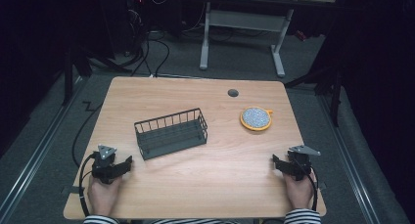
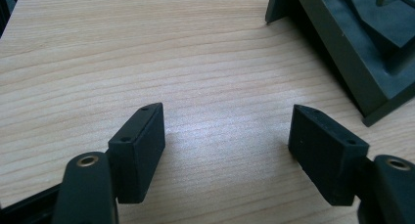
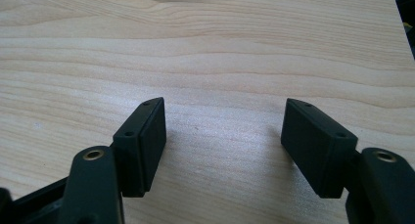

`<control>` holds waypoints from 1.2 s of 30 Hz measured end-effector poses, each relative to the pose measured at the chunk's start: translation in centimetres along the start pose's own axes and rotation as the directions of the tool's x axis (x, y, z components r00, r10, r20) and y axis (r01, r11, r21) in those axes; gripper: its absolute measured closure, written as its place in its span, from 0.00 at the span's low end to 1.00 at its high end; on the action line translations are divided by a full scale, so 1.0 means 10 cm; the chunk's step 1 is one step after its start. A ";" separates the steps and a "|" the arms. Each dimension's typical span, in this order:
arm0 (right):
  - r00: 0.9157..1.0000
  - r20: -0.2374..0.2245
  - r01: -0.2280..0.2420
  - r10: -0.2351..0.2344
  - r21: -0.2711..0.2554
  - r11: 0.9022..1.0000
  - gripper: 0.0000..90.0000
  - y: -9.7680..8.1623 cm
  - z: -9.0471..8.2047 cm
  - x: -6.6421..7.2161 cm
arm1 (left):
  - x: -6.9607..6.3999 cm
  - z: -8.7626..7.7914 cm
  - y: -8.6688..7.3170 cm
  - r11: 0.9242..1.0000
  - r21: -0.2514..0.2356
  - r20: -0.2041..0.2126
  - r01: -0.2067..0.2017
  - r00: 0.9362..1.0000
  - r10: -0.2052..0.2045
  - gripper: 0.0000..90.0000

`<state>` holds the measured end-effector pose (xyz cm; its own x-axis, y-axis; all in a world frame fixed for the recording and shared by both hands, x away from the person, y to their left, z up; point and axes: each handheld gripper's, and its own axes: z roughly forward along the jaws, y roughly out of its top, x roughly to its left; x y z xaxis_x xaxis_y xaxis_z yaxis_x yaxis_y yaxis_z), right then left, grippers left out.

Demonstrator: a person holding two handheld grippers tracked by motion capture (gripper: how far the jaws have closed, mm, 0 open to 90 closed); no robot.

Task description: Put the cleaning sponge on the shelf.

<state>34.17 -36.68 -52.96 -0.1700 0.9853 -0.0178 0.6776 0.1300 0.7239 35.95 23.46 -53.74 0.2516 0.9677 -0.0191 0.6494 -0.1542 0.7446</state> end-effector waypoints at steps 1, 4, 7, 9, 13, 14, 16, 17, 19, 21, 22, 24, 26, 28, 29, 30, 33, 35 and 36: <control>1.000 0.000 0.000 0.000 0.000 1.000 0.37 0.00 0.00 0.00 | 0.00 0.00 0.00 1.000 0.000 -0.001 0.000 1.000 0.000 0.34; 1.000 -0.001 0.001 -0.001 0.000 1.000 0.37 0.00 0.00 0.00 | 0.00 0.00 0.00 1.000 0.000 -0.001 -0.001 1.000 0.001 0.33; 1.000 -0.002 0.001 -0.001 -0.002 1.000 0.37 0.00 0.00 0.00 | 0.00 0.00 0.00 1.000 0.000 -0.001 0.000 1.000 0.000 0.33; 1.000 -0.004 0.002 -0.002 -0.003 1.000 0.37 0.00 0.00 0.00 | 0.00 0.01 0.01 1.000 0.002 0.000 0.000 1.000 0.000 0.33; 1.000 -0.004 0.003 -0.003 -0.001 1.000 0.37 0.00 0.00 0.00 | 0.02 0.01 0.01 1.000 -0.001 0.013 0.015 1.000 -0.015 0.33; 1.000 -0.005 0.004 -0.004 -0.001 1.000 0.37 0.00 0.00 0.01 | 0.01 0.01 0.01 1.000 0.000 0.009 0.012 1.000 -0.012 0.33; 1.000 -0.005 0.005 -0.005 -0.002 1.000 0.37 0.00 0.00 0.01 | 0.00 0.01 0.01 1.000 0.002 -0.001 0.001 1.000 -0.001 0.33; 1.000 -0.005 0.005 -0.005 -0.002 1.000 0.37 0.00 0.00 0.01 | 0.00 0.01 0.01 1.000 0.002 -0.001 0.001 1.000 -0.001 0.33; 1.000 -0.006 0.008 -0.008 -0.002 1.000 0.37 0.00 0.00 0.01 | 0.00 0.02 0.02 1.000 0.002 -0.001 0.002 1.000 -0.002 0.33; 1.000 -0.006 0.007 -0.007 -0.002 1.000 0.37 0.00 0.00 0.01 | 0.00 0.02 0.02 1.000 0.002 0.000 0.002 1.000 -0.002 0.33; 1.000 -0.005 0.008 -0.008 -0.002 1.000 0.37 0.00 0.00 0.01 | 0.00 0.02 0.02 1.000 0.002 -0.001 0.001 1.000 -0.001 0.33; 1.000 -0.005 0.007 -0.007 -0.002 1.000 0.37 0.00 0.00 0.01 | 0.00 0.02 0.02 1.000 0.003 0.003 0.000 1.000 0.000 0.33; 1.000 -0.006 0.007 -0.007 -0.002 1.000 0.37 0.00 0.00 0.01 | 0.00 0.02 0.02 1.000 0.009 0.023 -0.012 1.000 0.011 0.28; 1.000 -0.006 0.006 -0.006 -0.002 1.000 0.37 0.00 0.00 0.01 | 0.00 0.02 0.02 1.000 0.007 0.026 -0.012 1.000 0.012 0.28; 1.000 -0.006 0.005 -0.005 -0.001 1.000 0.37 0.00 0.00 0.01 | 0.01 0.02 0.02 1.000 0.005 0.027 -0.009 1.000 0.009 0.28; 1.000 -0.006 0.006 -0.006 -0.002 1.000 0.37 0.00 0.00 0.01 | 0.02 0.01 0.01 1.000 0.004 0.030 -0.006 1.000 0.005 0.29; 1.000 -0.006 0.005 -0.005 -0.001 1.000 0.37 0.00 0.00 0.01 | 0.04 0.00 0.01 1.000 0.001 0.042 0.007 0.999 -0.007 0.30; 1.000 -0.006 0.005 -0.005 -0.001 1.000 0.37 0.00 0.00 0.01 | 0.05 0.00 0.01 1.000 0.007 0.049 0.015 0.999 -0.015 0.26; 1.000 -0.006 0.005 -0.005 -0.002 1.000 0.37 0.00 0.00 0.01 | 0.05 0.00 0.01 1.000 0.002 0.055 0.022 0.998 -0.022 0.25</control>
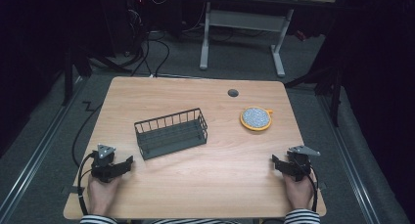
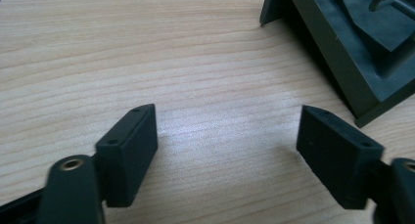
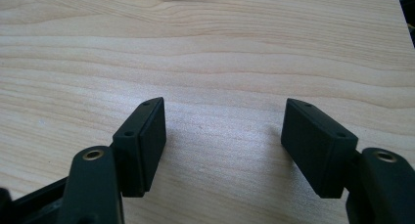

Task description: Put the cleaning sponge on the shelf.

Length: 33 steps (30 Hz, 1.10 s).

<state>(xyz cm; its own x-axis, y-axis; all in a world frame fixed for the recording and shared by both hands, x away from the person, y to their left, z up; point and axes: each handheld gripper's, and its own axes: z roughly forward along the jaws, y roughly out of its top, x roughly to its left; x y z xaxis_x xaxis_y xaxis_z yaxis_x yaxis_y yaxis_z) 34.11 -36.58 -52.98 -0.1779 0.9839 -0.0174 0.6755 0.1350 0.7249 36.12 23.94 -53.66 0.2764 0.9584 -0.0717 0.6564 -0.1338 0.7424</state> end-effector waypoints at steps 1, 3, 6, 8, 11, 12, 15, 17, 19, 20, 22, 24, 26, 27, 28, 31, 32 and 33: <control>1.000 0.000 0.000 0.000 0.000 1.000 0.37 0.00 0.00 0.00 | 0.00 0.00 0.00 1.000 0.000 0.000 0.000 1.000 0.000 0.25; 1.000 0.000 -0.001 0.001 0.000 1.000 0.37 0.00 0.00 0.00 | 0.01 -0.02 0.00 1.000 -0.004 0.014 0.009 1.000 -0.009 0.25; 1.000 -0.001 0.000 0.000 0.000 1.000 0.37 0.00 0.00 0.00 | 0.01 -0.06 0.00 0.999 -0.013 0.029 0.031 0.999 -0.030 0.27; 1.000 -0.001 -0.001 0.001 0.000 1.000 0.37 0.00 0.00 0.00 | 0.00 -0.08 0.01 1.000 -0.014 0.021 0.026 0.999 -0.025 0.28; 1.000 -0.001 0.000 0.000 0.000 1.000 0.37 0.00 0.00 0.00 | -0.01 -0.12 0.02 0.999 -0.021 0.021 0.024 0.999 -0.024 0.29; 1.000 0.000 0.000 0.000 0.000 1.000 0.37 0.00 0.00 0.00 | -0.01 -0.16 0.04 0.999 -0.017 0.025 0.029 0.999 -0.029 0.31; 1.000 0.000 0.000 0.000 0.000 1.000 0.37 0.00 0.00 0.00 | 0.00 -0.21 0.07 0.999 -0.025 0.039 0.040 0.998 -0.039 0.32; 1.000 0.000 0.000 0.000 0.000 1.000 0.37 0.00 0.00 0.00 | 0.01 -0.26 0.10 0.998 -0.040 0.050 0.052 0.997 -0.050 0.32; 1.000 0.000 0.000 0.000 0.000 1.000 0.37 0.00 0.00 0.00 | 0.02 -0.32 0.13 0.996 -0.051 0.060 0.067 0.996 -0.064 0.33; 1.000 0.000 0.000 0.000 0.000 1.000 0.37 0.00 0.00 0.00 | 0.03 -0.38 0.18 0.996 -0.054 0.063 0.069 0.996 -0.066 0.34; 1.000 0.000 -0.001 0.001 0.000 1.000 0.37 0.00 0.00 0.00 | 0.03 -0.41 0.20 0.996 -0.057 0.061 0.063 0.996 -0.060 0.35; 1.000 0.000 0.000 0.000 0.000 1.000 0.37 0.00 0.00 0.00 | 0.01 -0.50 0.29 0.996 -0.067 0.064 0.055 0.997 -0.050 0.36; 1.000 -0.001 0.000 0.000 0.000 1.000 0.37 0.00 0.00 0.00 | 0.00 -0.56 0.37 0.996 -0.073 0.065 0.058 0.996 -0.053 0.36; 1.000 -0.001 0.000 0.000 0.000 1.000 0.37 0.00 0.00 0.00 | 0.00 -0.57 0.39 0.995 -0.076 0.068 0.061 0.996 -0.056 0.35; 1.000 -0.001 0.000 0.000 0.000 1.000 0.37 0.00 0.00 0.00 | 0.00 -0.57 0.39 0.995 -0.076 0.068 0.061 0.996 -0.056 0.35; 1.000 -0.001 0.000 0.000 0.000 1.000 0.37 0.00 0.00 0.00 | 0.00 -0.63 0.52 0.995 -0.080 0.077 0.063 0.995 -0.056 0.35; 1.000 -0.001 0.000 0.000 0.000 1.000 0.37 0.00 0.00 0.00 | -0.01 -0.65 0.59 0.995 -0.077 0.081 0.062 0.995 -0.055 0.35; 1.000 -0.001 0.000 0.000 0.000 1.000 0.37 0.00 0.00 0.00 | -0.01 -0.65 0.59 0.995 -0.077 0.081 0.062 0.995 -0.055 0.36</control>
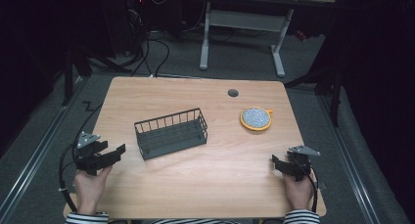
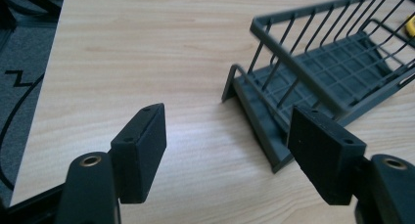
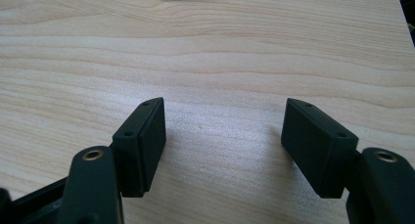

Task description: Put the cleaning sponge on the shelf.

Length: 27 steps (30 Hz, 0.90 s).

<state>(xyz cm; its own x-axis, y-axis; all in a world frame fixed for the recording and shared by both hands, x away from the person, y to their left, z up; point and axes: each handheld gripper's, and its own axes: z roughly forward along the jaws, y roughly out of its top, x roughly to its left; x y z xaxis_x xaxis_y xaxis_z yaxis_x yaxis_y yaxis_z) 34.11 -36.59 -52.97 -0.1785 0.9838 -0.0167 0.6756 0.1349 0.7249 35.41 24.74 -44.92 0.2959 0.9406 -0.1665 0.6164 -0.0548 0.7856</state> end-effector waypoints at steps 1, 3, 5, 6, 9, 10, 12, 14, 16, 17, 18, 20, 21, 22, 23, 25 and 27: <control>1.000 0.000 0.000 0.000 0.000 1.000 0.37 0.00 0.00 0.00 | -0.01 0.00 0.06 1.000 0.004 0.010 -0.002 1.000 0.002 0.37; 1.000 0.000 0.001 -0.001 0.000 1.000 0.37 0.00 0.00 0.00 | -0.03 0.01 0.11 1.000 0.006 0.030 -0.006 1.000 0.006 0.38; 1.000 0.000 0.000 0.000 0.000 1.000 0.37 0.00 0.00 0.00 | -0.06 0.03 0.16 1.000 0.012 0.031 -0.014 0.999 0.013 0.39; 1.000 0.000 0.000 0.000 0.000 1.000 0.37 0.00 0.00 0.00 | -0.06 0.03 0.16 1.000 0.012 0.031 -0.014 0.999 0.013 0.39; 1.000 -0.001 0.001 -0.001 0.000 1.000 0.37 0.00 0.00 0.00 | -0.08 0.08 0.23 1.000 0.022 0.038 -0.014 0.999 0.013 0.39; 1.000 -0.002 0.001 -0.001 0.000 1.000 0.37 0.00 0.00 0.00 | -0.09 0.11 0.27 0.999 0.028 0.036 -0.017 0.999 0.016 0.39; 1.000 -0.002 0.001 -0.001 0.000 1.000 0.37 0.00 0.00 0.00 | -0.10 0.13 0.29 0.999 0.032 0.039 -0.018 0.999 0.017 0.39; 1.000 -0.003 0.001 -0.001 0.000 1.000 0.36 0.00 0.00 0.00 | -0.11 0.17 0.34 0.999 0.036 0.034 -0.029 0.999 0.028 0.41; 1.000 -0.003 0.004 -0.003 0.001 1.000 0.36 0.00 0.00 0.00 | -0.14 0.21 0.39 0.998 0.042 0.031 -0.053 0.998 0.052 0.43; 1.000 -0.004 0.004 -0.004 0.000 1.000 0.36 0.00 0.00 0.00 | -0.17 0.26 0.44 0.997 0.050 0.035 -0.065 0.997 0.064 0.44; 1.000 -0.004 0.004 -0.004 0.000 1.000 0.36 0.00 0.00 0.00 | -0.17 0.26 0.44 0.997 0.050 0.035 -0.065 0.997 0.064 0.44; 1.000 -0.004 0.003 -0.003 0.000 1.000 0.36 0.00 0.00 0.00 | -0.20 0.33 0.49 0.994 0.072 0.034 -0.085 0.996 0.083 0.45; 1.000 -0.004 0.003 -0.003 0.001 1.000 0.36 0.00 0.00 0.00 | -0.20 0.33 0.49 0.994 0.072 0.034 -0.085 0.996 0.083 0.46; 1.000 -0.004 0.003 -0.003 0.001 1.000 0.36 0.00 0.00 0.00 | -0.21 0.35 0.50 0.993 0.077 0.036 -0.088 0.996 0.086 0.46; 1.000 -0.004 0.003 -0.003 0.000 1.000 0.36 0.00 0.00 0.00 | -0.21 0.38 0.52 0.992 0.084 0.037 -0.092 0.995 0.089 0.46; 1.000 -0.004 0.004 -0.004 -0.001 1.000 0.36 0.00 0.00 0.00 | -0.22 0.45 0.56 0.990 0.101 0.033 -0.100 0.995 0.097 0.47; 1.000 -0.004 0.004 -0.004 -0.001 1.000 0.36 0.00 0.00 0.00 | -0.23 0.50 0.59 0.989 0.112 0.032 -0.099 0.995 0.096 0.48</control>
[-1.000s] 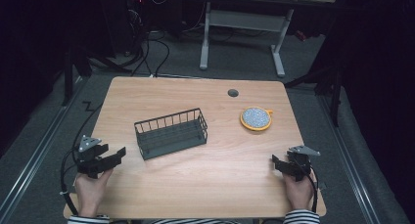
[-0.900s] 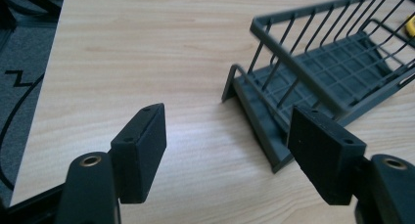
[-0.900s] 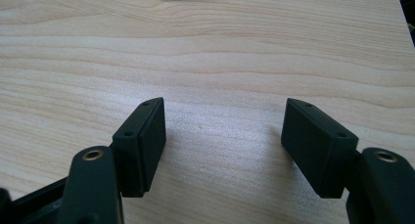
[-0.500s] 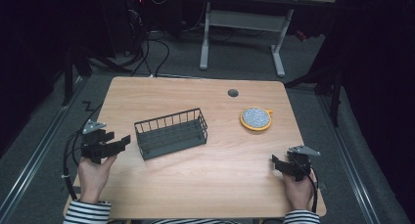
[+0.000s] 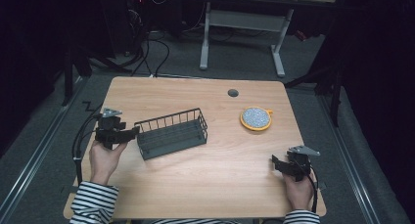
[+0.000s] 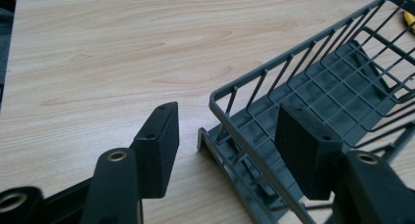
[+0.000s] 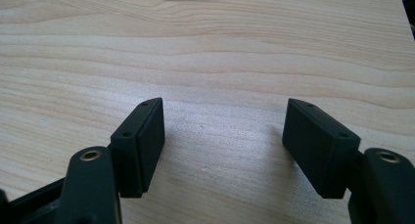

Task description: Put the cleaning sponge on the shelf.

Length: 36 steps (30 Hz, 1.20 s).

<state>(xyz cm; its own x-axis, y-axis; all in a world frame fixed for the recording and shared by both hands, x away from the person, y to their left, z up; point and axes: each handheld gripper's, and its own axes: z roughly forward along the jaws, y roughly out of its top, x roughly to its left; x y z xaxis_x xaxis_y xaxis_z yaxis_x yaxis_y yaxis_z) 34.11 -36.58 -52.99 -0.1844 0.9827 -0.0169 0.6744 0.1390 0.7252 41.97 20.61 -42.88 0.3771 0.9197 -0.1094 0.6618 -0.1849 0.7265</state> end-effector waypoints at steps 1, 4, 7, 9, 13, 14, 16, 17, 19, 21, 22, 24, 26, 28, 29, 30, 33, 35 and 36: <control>1.000 0.000 0.000 0.000 0.000 1.000 0.36 0.00 0.00 0.00 | 0.00 0.00 0.00 1.000 0.000 0.000 0.000 1.000 0.000 0.50; 1.000 0.000 0.000 0.000 0.002 1.000 0.36 0.00 0.00 0.00 | 0.00 0.09 0.04 1.000 0.015 -0.012 0.000 1.000 0.000 0.55; 1.000 0.000 0.000 0.000 0.000 1.000 0.36 0.00 0.00 0.00 | 0.00 0.13 0.06 0.999 0.031 -0.024 -0.010 1.000 0.011 0.58; 1.000 0.000 0.000 0.000 0.001 1.000 0.36 0.00 0.00 0.00 | 0.01 0.16 0.06 0.999 0.041 -0.032 -0.014 0.999 0.015 0.59; 1.000 0.000 0.001 -0.001 0.001 1.000 0.36 0.00 0.00 0.00 | 0.02 0.21 0.06 0.998 0.061 -0.038 -0.014 0.999 0.016 0.63; 1.000 0.000 0.001 -0.001 0.001 1.000 0.36 0.00 0.00 0.00 | 0.01 0.21 0.06 0.998 0.060 -0.038 -0.013 0.999 0.015 0.63; 1.000 -0.002 0.000 0.000 0.001 1.000 0.36 0.00 0.00 0.00 | 0.00 0.22 0.07 0.998 0.062 -0.043 -0.019 0.999 0.022 0.65; 1.000 -0.002 0.000 0.000 0.001 1.000 0.36 0.00 0.00 0.00 | -0.01 0.22 0.07 0.998 0.065 -0.042 -0.021 0.999 0.023 0.67; 1.000 -0.002 0.001 -0.001 0.001 1.000 0.36 0.00 0.00 0.00 | -0.02 0.24 0.08 0.997 0.070 -0.042 -0.024 0.999 0.027 0.70; 1.000 -0.003 0.000 0.000 0.001 1.000 0.36 0.00 0.00 0.00 | -0.03 0.25 0.08 0.997 0.071 -0.045 -0.023 0.999 0.026 0.70; 1.000 -0.002 0.001 -0.001 0.001 1.000 0.36 0.00 0.00 0.00 | -0.03 0.25 0.08 0.997 0.073 -0.045 -0.025 0.999 0.028 0.71; 1.000 -0.003 0.000 0.000 0.001 1.000 0.36 0.00 0.00 0.00 | -0.04 0.26 0.08 0.997 0.078 -0.044 -0.027 0.999 0.030 0.73; 1.000 -0.002 0.001 -0.001 0.001 1.000 0.36 0.00 0.00 0.00 | -0.05 0.28 0.08 0.996 0.079 -0.042 -0.029 0.999 0.032 0.74; 1.000 -0.003 0.001 -0.001 0.001 1.000 0.36 0.00 0.00 0.00 | -0.05 0.29 0.08 0.996 0.083 -0.032 -0.029 0.999 0.031 0.77; 1.000 -0.003 0.000 0.000 0.002 1.000 0.36 0.00 0.00 0.00 | -0.05 0.29 0.08 0.996 0.084 -0.032 -0.026 0.999 0.029 0.78; 1.000 -0.004 0.001 0.000 0.001 1.000 0.36 0.00 0.00 0.00 | -0.05 0.29 0.08 0.996 0.086 -0.034 -0.025 0.999 0.028 0.78; 1.000 -0.004 0.002 -0.002 0.001 1.000 0.36 0.00 0.00 0.00 | -0.05 0.29 0.09 0.996 0.089 -0.036 -0.022 0.999 0.025 0.79; 1.000 -0.004 0.002 -0.002 0.001 1.000 0.36 0.00 0.00 0.00 | -0.05 0.29 0.09 0.996 0.088 -0.032 -0.017 0.999 0.020 0.79; 1.000 -0.004 0.002 -0.002 0.001 1.000 0.36 0.00 0.00 0.00 | -0.05 0.29 0.09 0.996 0.087 -0.032 -0.014 0.999 0.016 0.79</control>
<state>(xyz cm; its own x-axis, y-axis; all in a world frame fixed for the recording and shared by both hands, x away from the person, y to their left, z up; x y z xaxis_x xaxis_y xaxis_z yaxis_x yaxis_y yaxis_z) 34.08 -36.54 -52.99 -0.1891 0.9818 -0.0154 0.6745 0.1413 0.7246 44.25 18.94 -44.12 0.3669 0.9272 -0.0756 0.7104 -0.2268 0.6662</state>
